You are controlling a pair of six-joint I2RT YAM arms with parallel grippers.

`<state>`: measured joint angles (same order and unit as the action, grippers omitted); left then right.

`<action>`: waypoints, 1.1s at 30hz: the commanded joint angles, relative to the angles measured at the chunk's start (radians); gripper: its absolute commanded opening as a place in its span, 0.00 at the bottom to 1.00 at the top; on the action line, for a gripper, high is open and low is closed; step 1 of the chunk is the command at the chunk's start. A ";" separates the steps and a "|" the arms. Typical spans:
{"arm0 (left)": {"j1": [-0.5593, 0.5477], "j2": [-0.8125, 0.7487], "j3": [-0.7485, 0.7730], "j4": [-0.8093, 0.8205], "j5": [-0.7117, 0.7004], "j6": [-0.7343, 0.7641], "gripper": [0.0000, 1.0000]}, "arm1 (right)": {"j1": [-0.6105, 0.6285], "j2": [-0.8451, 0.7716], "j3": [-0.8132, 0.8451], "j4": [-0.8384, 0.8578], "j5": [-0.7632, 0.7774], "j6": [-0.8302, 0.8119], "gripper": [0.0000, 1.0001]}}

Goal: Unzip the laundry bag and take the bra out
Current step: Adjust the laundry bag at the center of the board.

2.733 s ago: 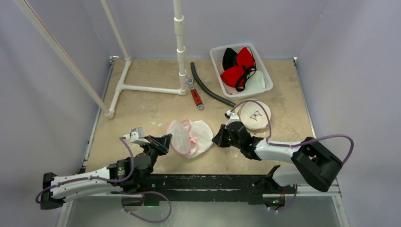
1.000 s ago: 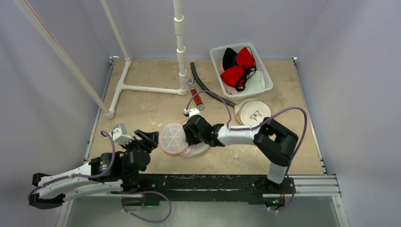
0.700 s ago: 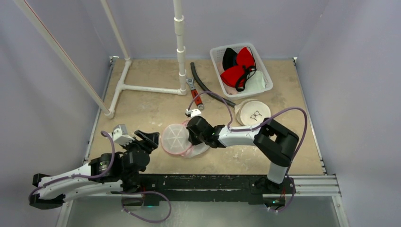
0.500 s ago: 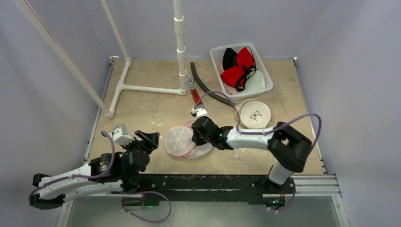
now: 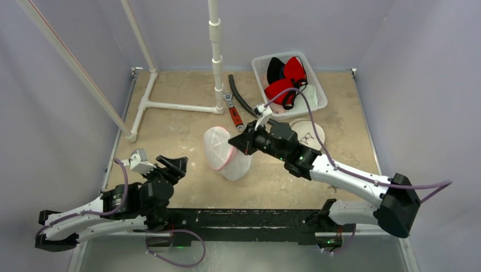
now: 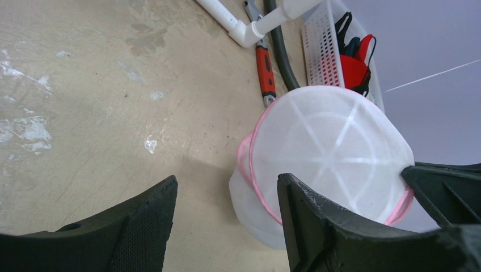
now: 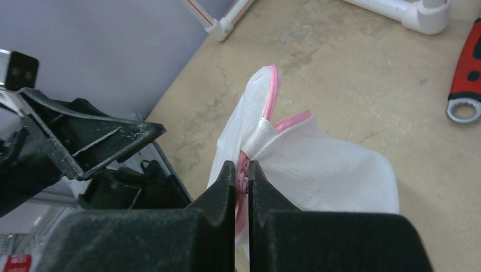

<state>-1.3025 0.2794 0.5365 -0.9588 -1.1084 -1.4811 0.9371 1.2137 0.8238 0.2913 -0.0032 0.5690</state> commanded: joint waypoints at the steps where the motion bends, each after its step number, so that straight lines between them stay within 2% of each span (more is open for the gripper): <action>1: 0.002 -0.023 0.096 -0.053 -0.071 0.013 0.63 | -0.062 -0.040 0.027 0.158 -0.238 0.049 0.00; 6: 0.000 -0.034 0.185 -0.117 -0.121 0.027 0.63 | -0.064 -0.059 0.024 0.360 -0.420 0.133 0.00; 11: 0.001 -0.042 0.231 -0.135 -0.154 0.045 0.63 | -0.064 -0.047 0.014 0.300 -0.377 0.093 0.00; 17: 0.002 -0.027 0.257 -0.124 -0.175 0.067 0.62 | -0.064 0.069 0.087 0.466 -0.471 0.152 0.00; 20: 0.001 -0.016 0.275 -0.129 -0.173 0.070 0.62 | -0.065 0.063 0.085 0.451 -0.458 0.143 0.00; 22: 0.002 -0.010 0.273 -0.126 -0.166 0.065 0.62 | -0.089 0.053 0.042 0.400 -0.401 0.105 0.00; 26: 0.002 0.003 0.236 -0.087 -0.136 0.071 0.62 | -0.195 0.073 -0.155 0.446 -0.423 0.127 0.00; 33: 0.002 0.026 0.135 -0.009 -0.078 0.061 0.62 | -0.211 0.055 -0.381 0.440 -0.373 0.116 0.00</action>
<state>-1.3025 0.2790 0.7185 -1.0290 -1.2186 -1.4288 0.7185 1.2945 0.5079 0.6899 -0.4011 0.6930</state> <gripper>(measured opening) 0.622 0.038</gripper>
